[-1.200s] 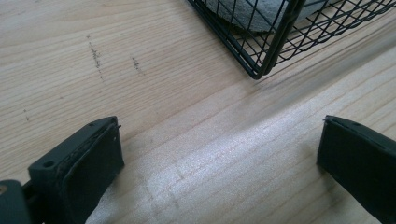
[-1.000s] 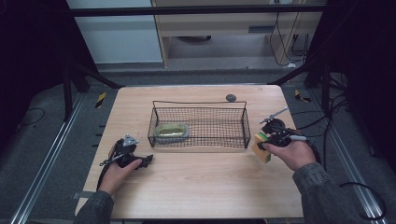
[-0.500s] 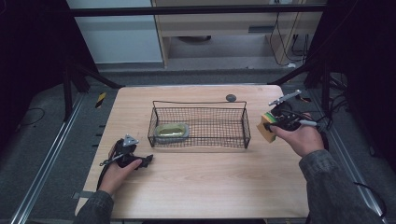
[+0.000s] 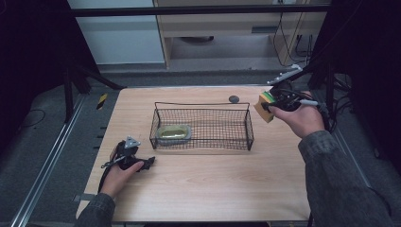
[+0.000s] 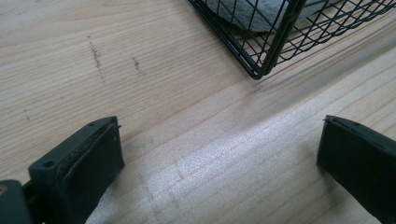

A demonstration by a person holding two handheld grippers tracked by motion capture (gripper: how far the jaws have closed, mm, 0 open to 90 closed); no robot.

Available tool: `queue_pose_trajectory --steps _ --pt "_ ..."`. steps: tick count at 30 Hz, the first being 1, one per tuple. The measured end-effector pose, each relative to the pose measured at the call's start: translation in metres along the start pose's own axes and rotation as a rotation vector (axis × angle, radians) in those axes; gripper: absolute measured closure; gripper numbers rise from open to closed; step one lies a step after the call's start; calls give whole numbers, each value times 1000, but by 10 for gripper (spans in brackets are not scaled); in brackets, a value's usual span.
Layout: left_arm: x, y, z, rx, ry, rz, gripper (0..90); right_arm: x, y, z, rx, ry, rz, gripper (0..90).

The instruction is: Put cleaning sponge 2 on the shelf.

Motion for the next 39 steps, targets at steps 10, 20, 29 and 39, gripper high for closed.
queue_pose_trajectory --steps 10,20,29,39 --pt "0 0 0 -1 1 0 0 -11 -9 1 1 12 2 650" --pt "0 0 0 -1 0 1 0 -20 -18 6 -5 19 -14 650" --pt "-1 -1 1 0 0 1 0 -23 -26 14 -23 26 -6 650" --pt "-1 -1 1 -1 0 0 0 -18 -44 26 -54 29 10 650"
Point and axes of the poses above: each handheld gripper's, and its own axes: y roughly backward along the jaws, x roughly out of its underside, z roughly to its left, the point moved 5 cm from there along -y, roughly forward along the jaws, and after that the axes turned 4 degrees about -z, right-handed, at the moved point
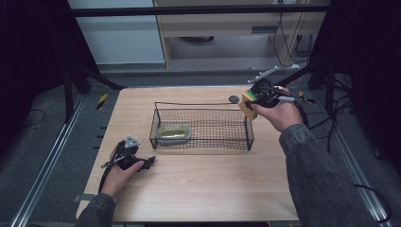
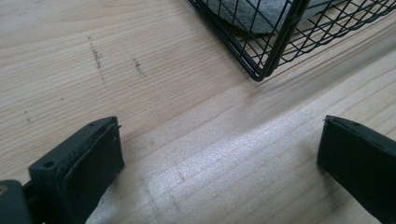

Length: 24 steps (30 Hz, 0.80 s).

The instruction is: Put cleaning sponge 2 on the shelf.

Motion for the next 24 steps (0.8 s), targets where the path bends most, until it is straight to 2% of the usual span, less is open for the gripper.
queue_pose_trajectory --steps 6,16,24 --pt "0 0 0 0 0 0 0 2 -12 6 -23 7 17 650" --pt "0 0 0 0 0 -1 0 12 -38 10 -31 14 49 650" --pt "0 0 0 0 0 0 0 15 -50 13 -44 5 58 650"
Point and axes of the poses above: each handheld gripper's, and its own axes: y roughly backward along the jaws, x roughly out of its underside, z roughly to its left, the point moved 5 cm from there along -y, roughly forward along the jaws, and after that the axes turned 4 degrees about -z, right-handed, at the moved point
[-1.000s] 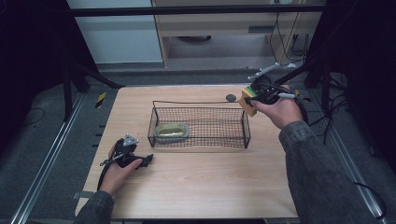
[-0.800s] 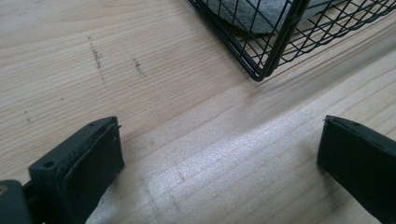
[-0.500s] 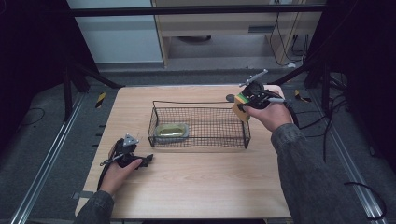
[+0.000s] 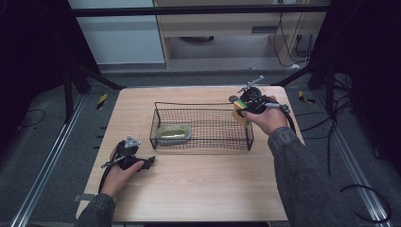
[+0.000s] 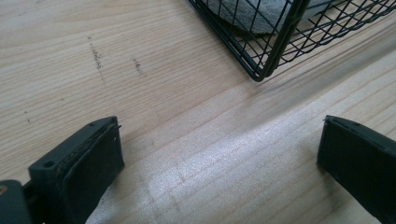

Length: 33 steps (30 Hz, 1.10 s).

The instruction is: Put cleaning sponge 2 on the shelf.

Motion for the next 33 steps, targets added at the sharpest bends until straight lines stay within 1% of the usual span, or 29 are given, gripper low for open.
queue_pose_trajectory --steps 1,2,7,11,12,24,33 --pt "0 0 0 0 0 0 0 0 -1 1 -1 -6 2 650" --pt "0 0 0 0 0 0 0 1 -2 0 -1 0 3 650" --pt "0 0 0 0 2 0 0 5 -8 0 -3 -3 17 650" --pt "0 0 0 1 4 0 0 7 -10 -1 -7 -12 17 650" --pt "0 0 0 1 4 0 0 8 -11 -2 -4 -6 17 650" --pt "0 0 0 1 4 0 0 12 -19 -3 -6 -17 32 650" --pt "0 0 0 1 4 0 0 16 -25 -3 0 -8 47 649"
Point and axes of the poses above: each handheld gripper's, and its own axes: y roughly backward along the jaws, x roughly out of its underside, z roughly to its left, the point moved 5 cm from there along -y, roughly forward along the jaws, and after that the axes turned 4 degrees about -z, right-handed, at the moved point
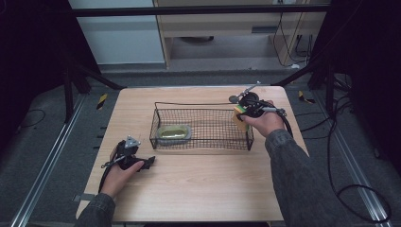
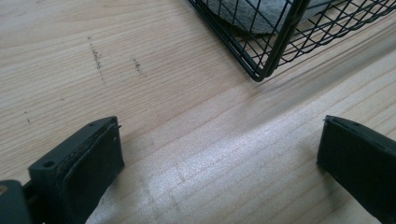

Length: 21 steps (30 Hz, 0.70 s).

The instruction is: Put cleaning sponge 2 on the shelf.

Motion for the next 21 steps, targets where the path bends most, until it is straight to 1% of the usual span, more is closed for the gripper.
queue_pose_trajectory --steps 15,21 --pt "0 0 0 1 -2 2 0 3 -7 0 4 0 18 649" --pt "0 0 0 1 -4 4 0 8 -14 1 3 -4 33 649"
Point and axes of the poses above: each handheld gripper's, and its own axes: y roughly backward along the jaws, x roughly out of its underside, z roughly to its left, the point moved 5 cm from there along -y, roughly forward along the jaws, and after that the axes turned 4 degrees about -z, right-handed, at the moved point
